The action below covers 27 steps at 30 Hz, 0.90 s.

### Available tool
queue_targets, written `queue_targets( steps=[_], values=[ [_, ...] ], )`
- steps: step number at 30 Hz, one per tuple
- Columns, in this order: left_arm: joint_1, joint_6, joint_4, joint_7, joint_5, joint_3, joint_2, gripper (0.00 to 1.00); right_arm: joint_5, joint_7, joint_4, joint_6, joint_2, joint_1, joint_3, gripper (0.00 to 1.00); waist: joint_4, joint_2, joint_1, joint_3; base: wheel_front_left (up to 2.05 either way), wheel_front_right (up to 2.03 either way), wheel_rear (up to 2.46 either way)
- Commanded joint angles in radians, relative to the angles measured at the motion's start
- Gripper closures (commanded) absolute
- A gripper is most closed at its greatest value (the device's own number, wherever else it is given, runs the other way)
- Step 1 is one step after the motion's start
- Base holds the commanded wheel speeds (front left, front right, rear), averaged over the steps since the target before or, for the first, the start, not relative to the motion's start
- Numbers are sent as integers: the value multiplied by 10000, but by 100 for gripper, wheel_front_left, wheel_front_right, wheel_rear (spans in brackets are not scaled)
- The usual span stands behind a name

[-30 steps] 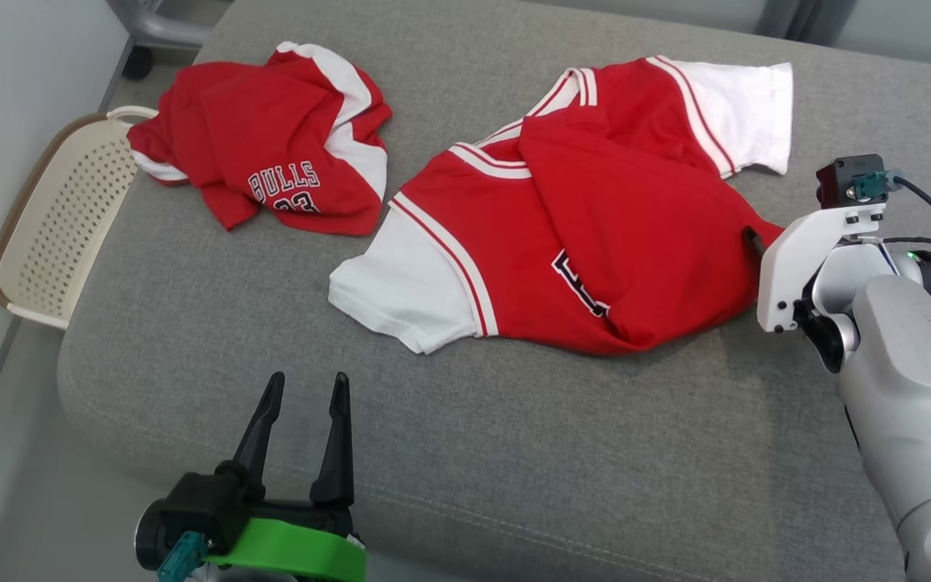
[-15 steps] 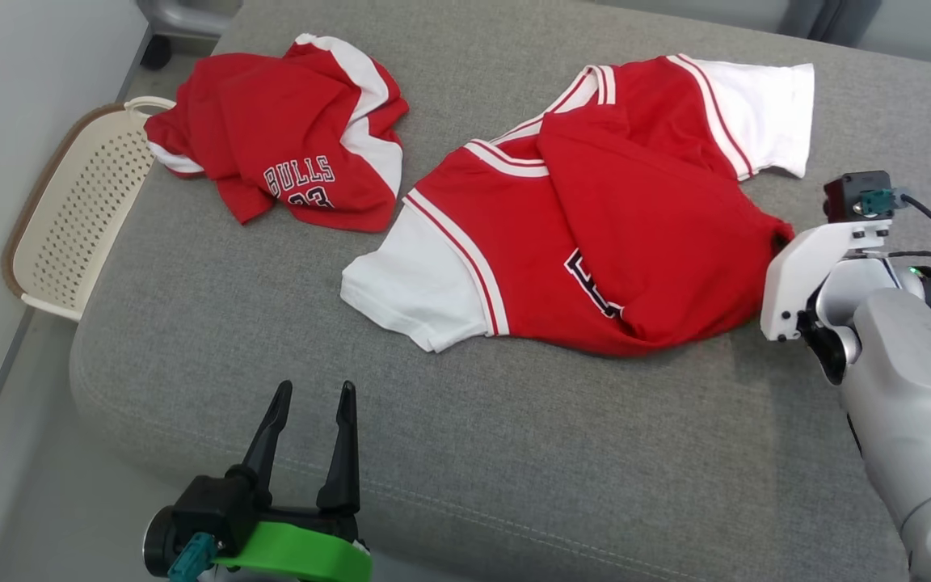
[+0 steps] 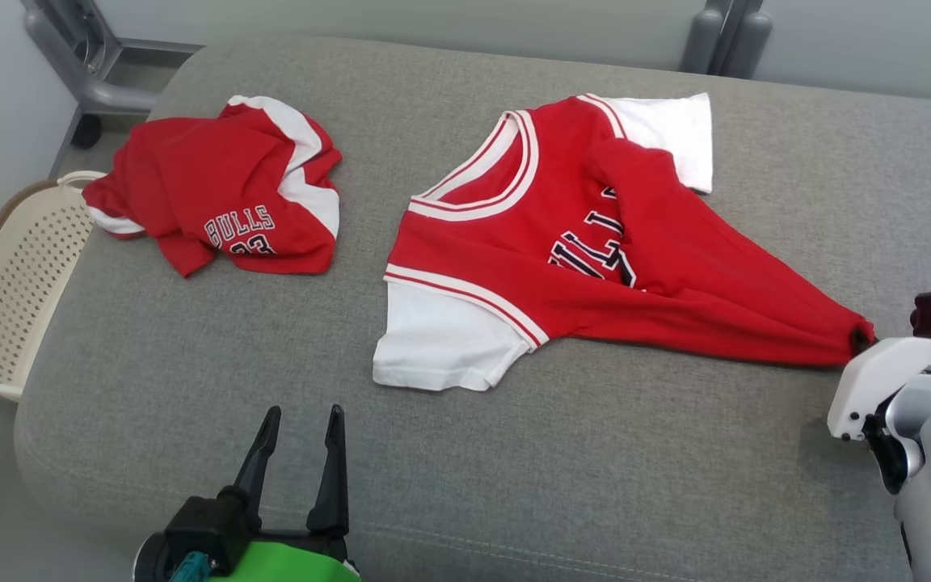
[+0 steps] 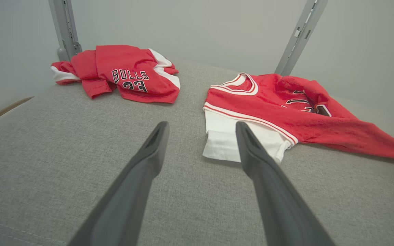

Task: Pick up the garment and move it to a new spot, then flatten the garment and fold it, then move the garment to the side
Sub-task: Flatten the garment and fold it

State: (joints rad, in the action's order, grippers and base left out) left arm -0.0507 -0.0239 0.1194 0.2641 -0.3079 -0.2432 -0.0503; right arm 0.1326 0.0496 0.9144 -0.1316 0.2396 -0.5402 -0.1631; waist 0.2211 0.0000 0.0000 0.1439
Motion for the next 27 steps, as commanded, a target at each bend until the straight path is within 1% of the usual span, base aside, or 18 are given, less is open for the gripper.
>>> queue_targets(
  steps=[1,5,11,14,15,18,21,22,23,27],
  values=[
    [-119,-18,30,5,51,76,-10,0,-167,-66,-425,17,-109,527,-318,100,-363,0,0,-310,0,0,0],
    [-163,-40,65,5,80,105,-10,0,-389,170,-1573,17,-528,1576,-979,100,-550,0,0,-436,0,0,0],
    [-113,-50,110,5,54,142,-10,0,-1103,599,-3974,17,-1406,3071,-2592,100,-815,0,0,-519,0,0,0],
    [-69,-56,174,5,38,134,-10,0,-1457,1045,-4875,17,-1723,3651,-3187,100,-928,0,0,-573,0,0,0],
    [-69,-56,174,5,38,134,-10,0,-1457,1045,-4875,17,-1723,3651,-3187,100,-928,0,0,-573,0,0,0],
    [12,-57,257,5,40,135,-10,0,-1757,1464,-5408,17,-1850,4088,-3454,100,-1007,0,0,-619,0,0,0],
    [38,-24,297,5,51,164,-10,0,-1409,1764,-5399,17,-1881,4378,-3279,100,-1088,0,0,-695,0,0,0],
    [33,-11,312,5,58,172,-10,0,-1273,1816,-5361,17,-1874,4438,-3187,60,-1116,0,0,-718,0,0,0],
    [20,-1,318,5,66,180,-10,0,-1139,1883,-5320,17,-1868,4507,-3148,0,-1147,0,0,-751,0,0,0],
    [-49,-29,358,5,85,219,-9,0,-1170,1739,-5743,16,-1872,4325,-3024,0,-1236,0,0,-849,0,0,0]
  ],
)
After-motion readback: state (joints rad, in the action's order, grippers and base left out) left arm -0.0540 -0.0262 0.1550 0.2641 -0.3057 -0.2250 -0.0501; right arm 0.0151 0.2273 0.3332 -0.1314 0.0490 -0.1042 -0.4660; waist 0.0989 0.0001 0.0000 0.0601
